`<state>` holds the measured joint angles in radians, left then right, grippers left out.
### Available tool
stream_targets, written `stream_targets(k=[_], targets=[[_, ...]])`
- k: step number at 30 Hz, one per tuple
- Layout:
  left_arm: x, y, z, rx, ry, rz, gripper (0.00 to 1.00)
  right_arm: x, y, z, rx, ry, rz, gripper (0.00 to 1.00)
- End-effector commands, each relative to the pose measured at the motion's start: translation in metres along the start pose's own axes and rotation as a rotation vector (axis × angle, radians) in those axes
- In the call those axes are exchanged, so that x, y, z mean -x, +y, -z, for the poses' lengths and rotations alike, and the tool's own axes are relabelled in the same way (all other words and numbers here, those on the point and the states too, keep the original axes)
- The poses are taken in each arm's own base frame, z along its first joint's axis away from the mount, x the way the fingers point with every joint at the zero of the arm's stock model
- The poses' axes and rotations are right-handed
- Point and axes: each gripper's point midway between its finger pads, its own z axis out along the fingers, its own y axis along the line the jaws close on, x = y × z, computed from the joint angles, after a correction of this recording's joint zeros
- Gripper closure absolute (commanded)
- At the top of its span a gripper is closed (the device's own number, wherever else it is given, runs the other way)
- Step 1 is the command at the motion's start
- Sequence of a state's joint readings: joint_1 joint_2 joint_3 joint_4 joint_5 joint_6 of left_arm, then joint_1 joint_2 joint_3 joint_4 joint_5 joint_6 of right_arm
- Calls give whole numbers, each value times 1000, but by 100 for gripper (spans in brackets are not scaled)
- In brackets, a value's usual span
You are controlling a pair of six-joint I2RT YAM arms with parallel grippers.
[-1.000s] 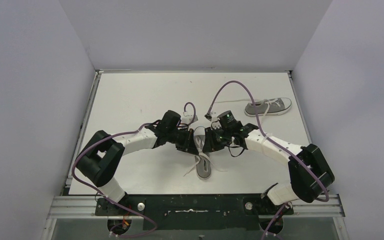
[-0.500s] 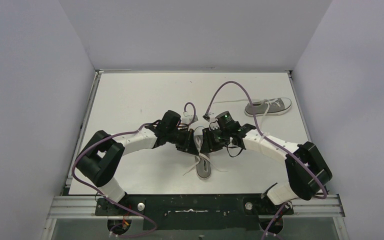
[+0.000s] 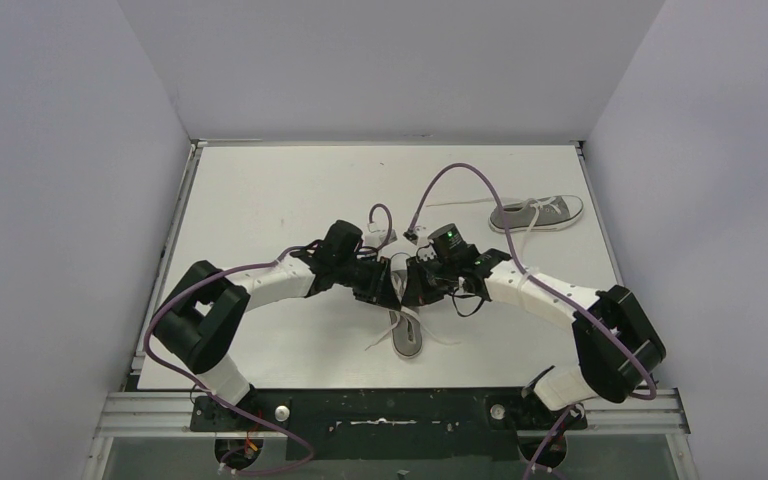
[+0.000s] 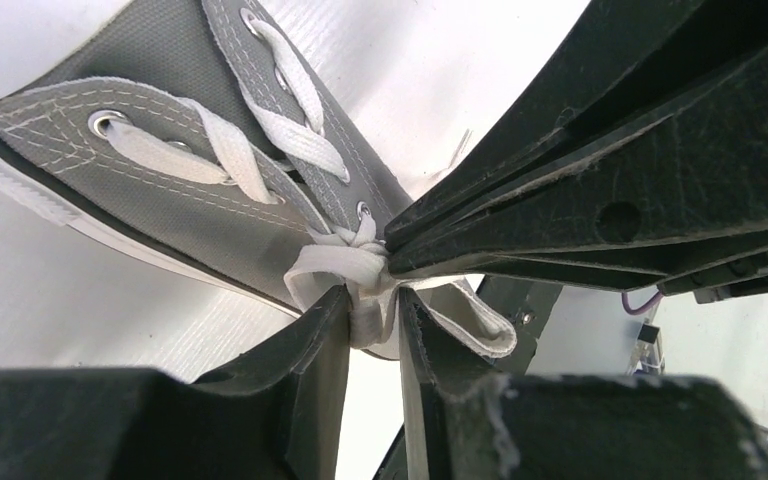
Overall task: Tie the shoes
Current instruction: Cross the shoelace with the shoelace.
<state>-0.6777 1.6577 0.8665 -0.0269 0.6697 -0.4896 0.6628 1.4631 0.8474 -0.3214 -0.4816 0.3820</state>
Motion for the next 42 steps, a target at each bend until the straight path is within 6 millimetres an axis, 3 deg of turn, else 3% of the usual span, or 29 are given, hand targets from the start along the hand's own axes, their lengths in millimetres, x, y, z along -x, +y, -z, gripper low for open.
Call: stream_targets(k=[1,7,13,18,21,23,28,42], targets=[[22,-15,-2,-44,-55,-59,79,29,19,15,36,-105,32,100],[25,-8,-5,-10,-61,-37,89,26,21,23,31,-94,34,100],[32,-10,-5,-27,-89,-24,89,21,21,26,37,-91,55,100],[32,-10,-2,-27,-85,-39,88,27,23,27,44,-106,57,100],[32,-11,-1,-29,-86,-41,92,28,12,25,-7,-113,21,100],[31,-11,0,-31,-84,-45,93,29,8,23,-16,-117,8,91],[29,-12,0,-39,-76,-46,93,27,8,10,0,-79,13,79],[27,-16,0,-57,-50,-73,88,31,-1,-8,-43,-62,11,72]])
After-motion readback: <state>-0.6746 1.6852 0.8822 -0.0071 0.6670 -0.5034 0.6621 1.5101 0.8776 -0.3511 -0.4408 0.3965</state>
